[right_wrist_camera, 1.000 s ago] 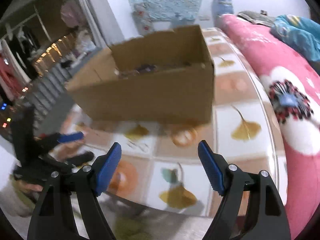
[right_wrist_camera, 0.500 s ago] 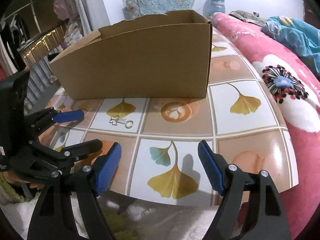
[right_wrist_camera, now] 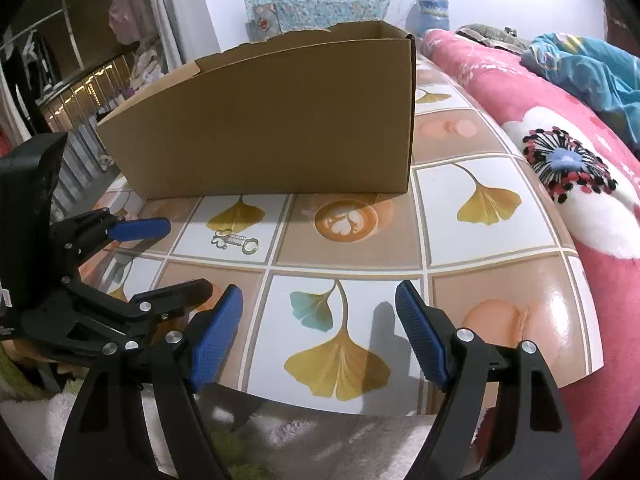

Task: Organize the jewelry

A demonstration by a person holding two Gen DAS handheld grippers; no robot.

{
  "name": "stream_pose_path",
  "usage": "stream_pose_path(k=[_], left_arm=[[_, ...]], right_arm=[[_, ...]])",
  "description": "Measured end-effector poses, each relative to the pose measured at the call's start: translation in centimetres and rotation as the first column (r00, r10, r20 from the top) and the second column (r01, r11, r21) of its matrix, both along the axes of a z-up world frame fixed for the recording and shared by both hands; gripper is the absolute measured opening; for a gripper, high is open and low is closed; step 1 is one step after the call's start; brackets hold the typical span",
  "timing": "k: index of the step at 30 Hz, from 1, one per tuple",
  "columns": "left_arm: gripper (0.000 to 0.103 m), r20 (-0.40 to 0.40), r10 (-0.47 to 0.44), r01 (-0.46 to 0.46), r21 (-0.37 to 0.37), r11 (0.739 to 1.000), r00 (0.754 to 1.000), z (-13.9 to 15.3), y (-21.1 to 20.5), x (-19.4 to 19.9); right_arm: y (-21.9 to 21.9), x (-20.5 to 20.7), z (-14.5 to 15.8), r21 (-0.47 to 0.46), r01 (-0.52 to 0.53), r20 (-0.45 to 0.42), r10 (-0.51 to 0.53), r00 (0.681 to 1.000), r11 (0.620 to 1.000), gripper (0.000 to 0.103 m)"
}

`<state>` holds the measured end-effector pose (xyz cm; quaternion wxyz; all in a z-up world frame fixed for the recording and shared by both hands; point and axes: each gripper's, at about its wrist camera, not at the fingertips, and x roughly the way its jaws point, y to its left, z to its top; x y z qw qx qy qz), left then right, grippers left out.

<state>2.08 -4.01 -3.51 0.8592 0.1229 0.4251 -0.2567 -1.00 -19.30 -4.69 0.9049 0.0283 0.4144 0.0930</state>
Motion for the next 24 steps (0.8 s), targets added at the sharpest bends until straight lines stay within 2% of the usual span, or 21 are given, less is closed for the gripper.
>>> stream_pose_path(k=[16, 24], left_arm=[[0.095, -0.025, 0.042, -0.041, 0.028, 0.999, 0.999, -0.2, -0.6, 0.4], [0.096, -0.044, 0.042, -0.040, 0.046, 0.998, 0.998, -0.2, -1.2, 0.9]], right_arm=[[-1.7, -0.2, -0.2, 0.095, 0.001, -0.005, -0.001, 1.000, 0.995, 0.073], [-2.2, 0.0, -0.4, 0.140, -0.023, -0.011, 0.024, 1.000, 0.990, 0.073]])
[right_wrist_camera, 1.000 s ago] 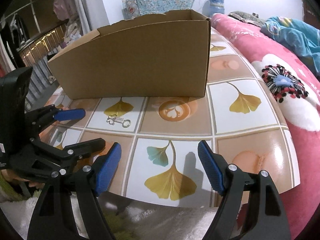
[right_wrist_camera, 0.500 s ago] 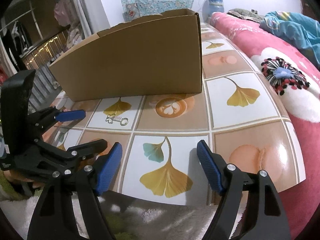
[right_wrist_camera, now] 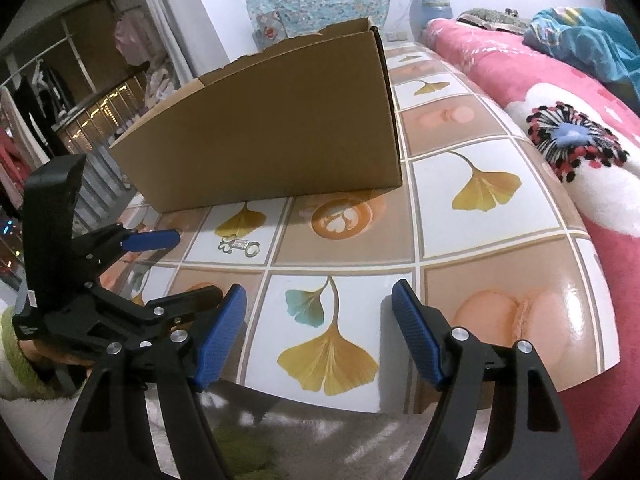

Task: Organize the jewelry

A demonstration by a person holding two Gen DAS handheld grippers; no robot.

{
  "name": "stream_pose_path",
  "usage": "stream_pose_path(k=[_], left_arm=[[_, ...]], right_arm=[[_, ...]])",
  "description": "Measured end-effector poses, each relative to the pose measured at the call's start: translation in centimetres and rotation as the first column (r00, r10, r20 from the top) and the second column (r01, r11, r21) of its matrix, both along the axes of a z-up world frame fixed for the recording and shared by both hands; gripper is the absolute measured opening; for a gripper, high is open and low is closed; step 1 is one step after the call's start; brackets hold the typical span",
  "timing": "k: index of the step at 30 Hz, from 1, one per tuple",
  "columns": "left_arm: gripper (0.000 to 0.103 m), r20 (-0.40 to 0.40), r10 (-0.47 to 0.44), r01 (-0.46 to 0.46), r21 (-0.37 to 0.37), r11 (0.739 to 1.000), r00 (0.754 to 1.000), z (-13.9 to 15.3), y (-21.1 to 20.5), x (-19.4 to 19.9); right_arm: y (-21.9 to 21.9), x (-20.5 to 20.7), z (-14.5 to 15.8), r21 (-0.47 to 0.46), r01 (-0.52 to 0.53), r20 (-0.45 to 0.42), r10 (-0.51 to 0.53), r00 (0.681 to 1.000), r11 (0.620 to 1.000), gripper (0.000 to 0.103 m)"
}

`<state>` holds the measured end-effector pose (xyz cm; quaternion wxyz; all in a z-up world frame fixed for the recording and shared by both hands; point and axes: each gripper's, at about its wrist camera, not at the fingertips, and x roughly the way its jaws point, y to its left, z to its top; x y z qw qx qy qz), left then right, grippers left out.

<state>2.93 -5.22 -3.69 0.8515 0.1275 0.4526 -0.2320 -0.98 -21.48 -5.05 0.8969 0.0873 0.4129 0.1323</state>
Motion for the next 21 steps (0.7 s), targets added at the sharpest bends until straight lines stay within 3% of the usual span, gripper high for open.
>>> stream_pose_path(k=[21], left_arm=[[0.096, -0.051, 0.014, -0.013, 0.030, 0.999, 0.999, -0.2, -1.7, 1.3]], right_arm=[[-2.5, 1.0, 0.7, 0.168, -0.024, -0.025, 0.028, 0.999, 0.986, 0.073]])
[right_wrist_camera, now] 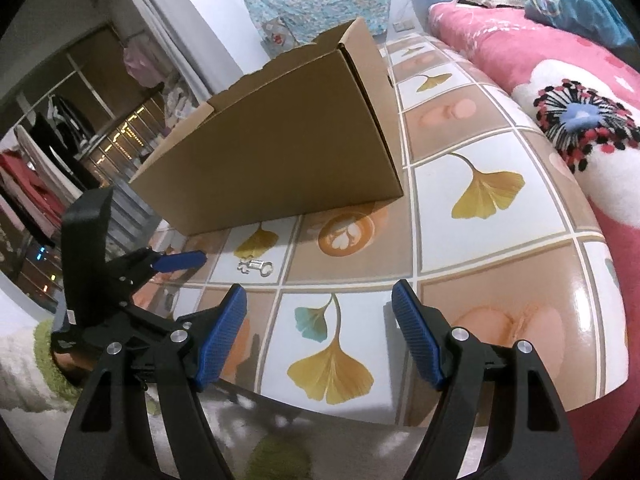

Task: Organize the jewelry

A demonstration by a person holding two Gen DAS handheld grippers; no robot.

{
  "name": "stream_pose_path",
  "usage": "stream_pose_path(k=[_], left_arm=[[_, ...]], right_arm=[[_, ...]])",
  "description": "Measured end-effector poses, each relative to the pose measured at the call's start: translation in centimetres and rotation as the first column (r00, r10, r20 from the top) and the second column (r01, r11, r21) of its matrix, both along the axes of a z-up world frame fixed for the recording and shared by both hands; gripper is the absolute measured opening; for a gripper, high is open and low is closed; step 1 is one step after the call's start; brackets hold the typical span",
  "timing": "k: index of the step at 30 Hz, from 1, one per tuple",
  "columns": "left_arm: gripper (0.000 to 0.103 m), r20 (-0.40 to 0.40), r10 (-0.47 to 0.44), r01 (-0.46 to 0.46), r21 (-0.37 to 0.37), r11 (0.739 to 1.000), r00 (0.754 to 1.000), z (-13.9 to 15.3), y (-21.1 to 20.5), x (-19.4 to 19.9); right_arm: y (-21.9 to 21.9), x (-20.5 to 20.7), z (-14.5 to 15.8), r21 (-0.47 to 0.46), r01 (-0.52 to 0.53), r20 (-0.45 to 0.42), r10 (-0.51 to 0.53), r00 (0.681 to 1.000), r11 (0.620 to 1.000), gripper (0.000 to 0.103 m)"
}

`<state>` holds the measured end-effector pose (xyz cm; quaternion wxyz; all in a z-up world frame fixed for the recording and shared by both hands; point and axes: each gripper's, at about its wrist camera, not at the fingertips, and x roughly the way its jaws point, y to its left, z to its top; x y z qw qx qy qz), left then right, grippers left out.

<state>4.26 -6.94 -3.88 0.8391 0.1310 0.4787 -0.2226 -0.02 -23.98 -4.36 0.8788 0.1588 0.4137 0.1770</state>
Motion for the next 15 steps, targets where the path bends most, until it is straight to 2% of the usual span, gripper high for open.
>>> stream_pose_path(k=[9, 15], left_arm=[[0.096, -0.004, 0.018, -0.018, 0.002, 1.000, 1.000, -0.03, -0.01, 0.16], [0.096, -0.009, 0.025, -0.025, 0.004, 1.000, 1.000, 0.04, -0.11, 0.35]], right_arm=[[-0.11, 0.31, -0.24, 0.023, -0.025, -0.025, 0.025, 0.999, 0.999, 0.074], [-0.27, -0.10, 0.12, 0.018, -0.037, -0.024, 0.037, 0.999, 0.999, 0.080]])
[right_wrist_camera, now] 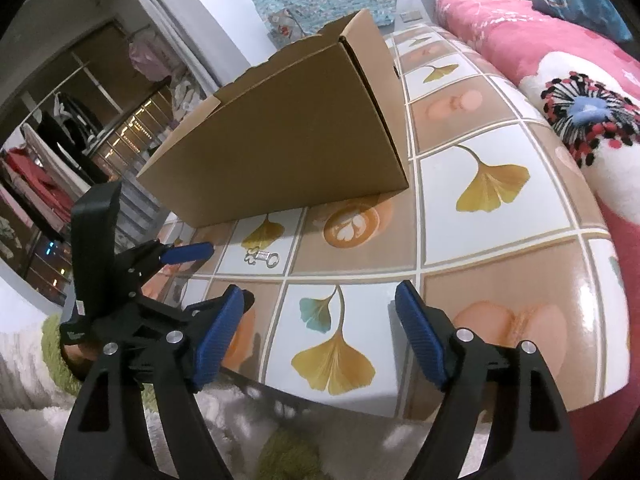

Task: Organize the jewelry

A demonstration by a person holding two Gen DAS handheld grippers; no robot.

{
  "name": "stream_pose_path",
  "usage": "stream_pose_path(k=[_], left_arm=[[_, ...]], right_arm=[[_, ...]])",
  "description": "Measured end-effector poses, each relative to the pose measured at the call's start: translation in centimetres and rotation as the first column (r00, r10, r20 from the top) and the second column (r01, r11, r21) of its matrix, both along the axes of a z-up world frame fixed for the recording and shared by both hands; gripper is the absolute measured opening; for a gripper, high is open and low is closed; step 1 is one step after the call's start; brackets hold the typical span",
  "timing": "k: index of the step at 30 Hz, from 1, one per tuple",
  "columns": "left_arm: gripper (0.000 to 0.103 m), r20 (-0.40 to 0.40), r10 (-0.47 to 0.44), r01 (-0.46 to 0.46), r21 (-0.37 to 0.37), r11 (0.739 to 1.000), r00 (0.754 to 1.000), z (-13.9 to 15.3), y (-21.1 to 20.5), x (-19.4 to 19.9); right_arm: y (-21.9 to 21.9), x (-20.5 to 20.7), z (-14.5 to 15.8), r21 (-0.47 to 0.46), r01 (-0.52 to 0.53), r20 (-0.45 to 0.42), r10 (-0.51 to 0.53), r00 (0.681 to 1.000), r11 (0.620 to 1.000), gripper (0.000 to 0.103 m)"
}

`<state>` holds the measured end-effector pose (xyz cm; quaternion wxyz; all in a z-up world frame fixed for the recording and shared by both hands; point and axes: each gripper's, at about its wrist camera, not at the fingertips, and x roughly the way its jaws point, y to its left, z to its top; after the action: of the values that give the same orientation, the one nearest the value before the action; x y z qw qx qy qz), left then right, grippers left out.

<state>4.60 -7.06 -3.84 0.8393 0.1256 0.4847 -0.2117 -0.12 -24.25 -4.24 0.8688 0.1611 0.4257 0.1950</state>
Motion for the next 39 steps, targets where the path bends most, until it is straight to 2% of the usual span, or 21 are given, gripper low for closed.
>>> stream_pose_path(k=[2, 13, 23, 39], left_arm=[[0.096, -0.002, 0.010, -0.010, 0.001, 1.000, 1.000, 0.0, 0.0, 0.1], [0.096, 0.019, 0.015, -0.014, -0.009, 1.000, 1.000, -0.2, -0.2, -0.1], [0.096, 0.018, 0.001, -0.001, -0.009, 1.000, 1.000, -0.2, -0.1, -0.3], [0.096, 0.019, -0.030, 0.030, -0.011, 0.999, 0.999, -0.2, -0.4, -0.1]], right_arm=[[-0.2, -0.2, 0.2, 0.008, 0.002, 0.009, -0.002, 1.000, 1.000, 0.082], [0.1, -0.5, -0.3, 0.021, -0.022, 0.015, 0.022, 1.000, 1.000, 0.082], [1.5, -0.9, -0.6, -0.023, -0.029, 0.044, 0.030, 0.999, 0.999, 0.082], [2.9, -0.4, -0.8, -0.072, 0.051, 0.062, -0.047, 0.997, 0.996, 0.082]])
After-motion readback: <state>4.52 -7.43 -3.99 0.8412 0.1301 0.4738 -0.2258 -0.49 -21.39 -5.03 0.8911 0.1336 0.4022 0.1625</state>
